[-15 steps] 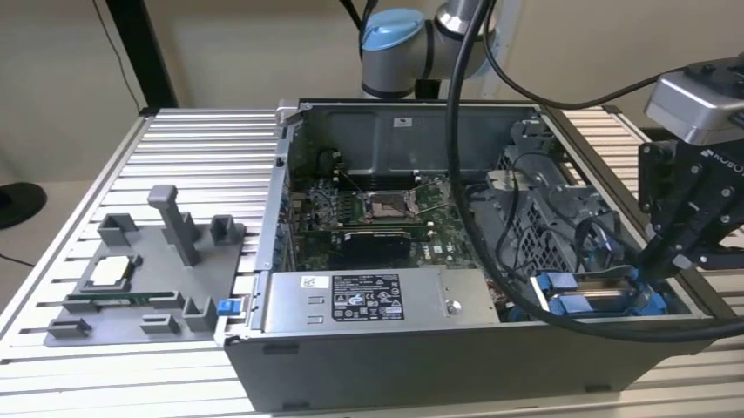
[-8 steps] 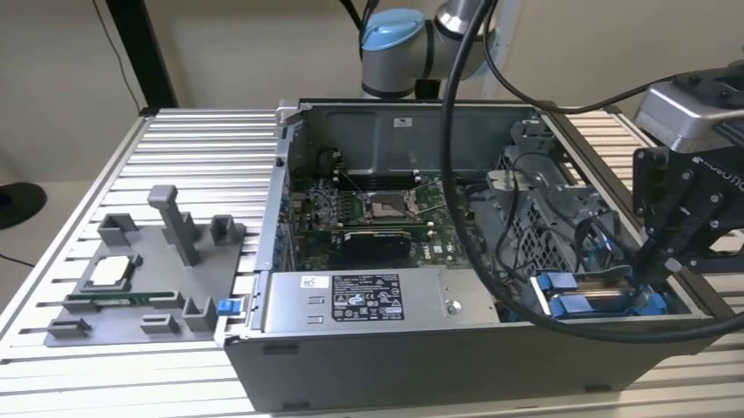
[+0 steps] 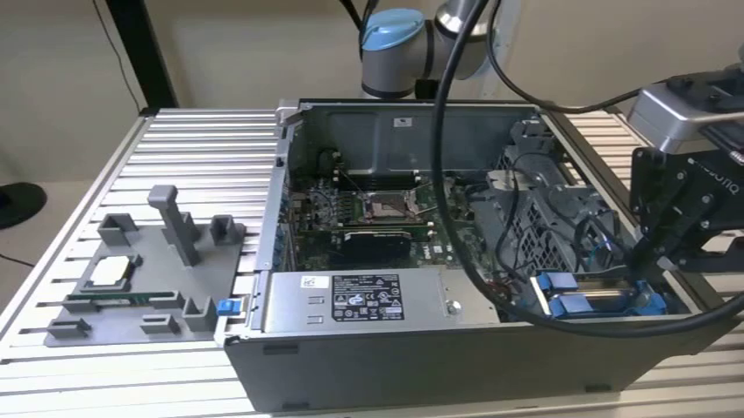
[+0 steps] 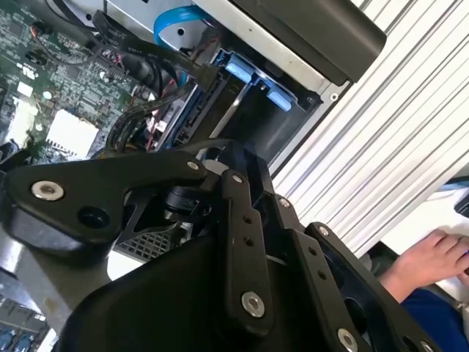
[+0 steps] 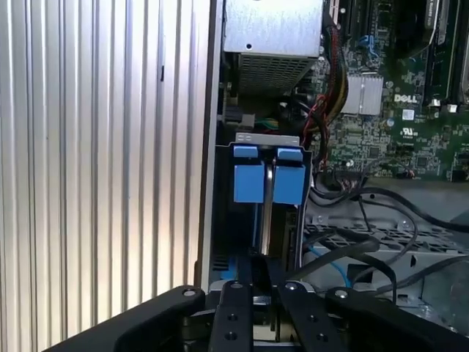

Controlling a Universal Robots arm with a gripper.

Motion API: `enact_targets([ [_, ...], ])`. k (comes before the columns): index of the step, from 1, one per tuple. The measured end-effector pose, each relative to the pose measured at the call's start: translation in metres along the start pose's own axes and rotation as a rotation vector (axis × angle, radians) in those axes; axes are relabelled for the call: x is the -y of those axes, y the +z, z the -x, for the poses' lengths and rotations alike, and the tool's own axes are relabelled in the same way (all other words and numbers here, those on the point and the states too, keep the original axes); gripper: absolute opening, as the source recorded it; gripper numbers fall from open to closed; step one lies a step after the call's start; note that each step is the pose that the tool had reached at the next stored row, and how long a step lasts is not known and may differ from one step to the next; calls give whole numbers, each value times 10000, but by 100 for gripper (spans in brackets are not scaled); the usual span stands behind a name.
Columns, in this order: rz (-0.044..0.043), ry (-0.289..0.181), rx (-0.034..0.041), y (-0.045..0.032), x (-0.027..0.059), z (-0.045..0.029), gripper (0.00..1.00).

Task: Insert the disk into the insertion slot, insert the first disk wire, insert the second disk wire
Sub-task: 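Insert the first disk wire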

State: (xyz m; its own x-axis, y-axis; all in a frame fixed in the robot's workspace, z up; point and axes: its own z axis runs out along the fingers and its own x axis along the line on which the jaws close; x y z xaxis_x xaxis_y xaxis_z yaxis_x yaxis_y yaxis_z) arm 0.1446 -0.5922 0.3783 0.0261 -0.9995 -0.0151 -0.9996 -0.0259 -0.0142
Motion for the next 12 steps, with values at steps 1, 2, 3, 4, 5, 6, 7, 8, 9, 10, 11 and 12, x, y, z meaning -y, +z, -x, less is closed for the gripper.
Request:
enact_targets([
  [1, -4, 33, 115, -1, 0, 0, 0],
  [2, -7, 61, 230, -1, 0, 0, 0],
  [3, -11, 95, 364, -1, 0, 0, 0],
  [4, -14, 134, 480, 0, 0, 0, 0],
  [5, -18, 179, 571, 2, 0, 0, 0],
  [6, -21, 223, 636, 5, 0, 0, 0],
  [7, -18, 271, 659, 14, 0, 0, 0],
  [8, -4, 318, 658, 26, 2, 0, 0],
  [9, 13, 350, 655, 36, 10, 1, 0],
  [10, 32, 371, 656, 46, 23, 3, 0],
  [11, 55, 384, 655, 56, 39, 5, 0],
  [12, 84, 393, 655, 67, 57, 8, 0],
])
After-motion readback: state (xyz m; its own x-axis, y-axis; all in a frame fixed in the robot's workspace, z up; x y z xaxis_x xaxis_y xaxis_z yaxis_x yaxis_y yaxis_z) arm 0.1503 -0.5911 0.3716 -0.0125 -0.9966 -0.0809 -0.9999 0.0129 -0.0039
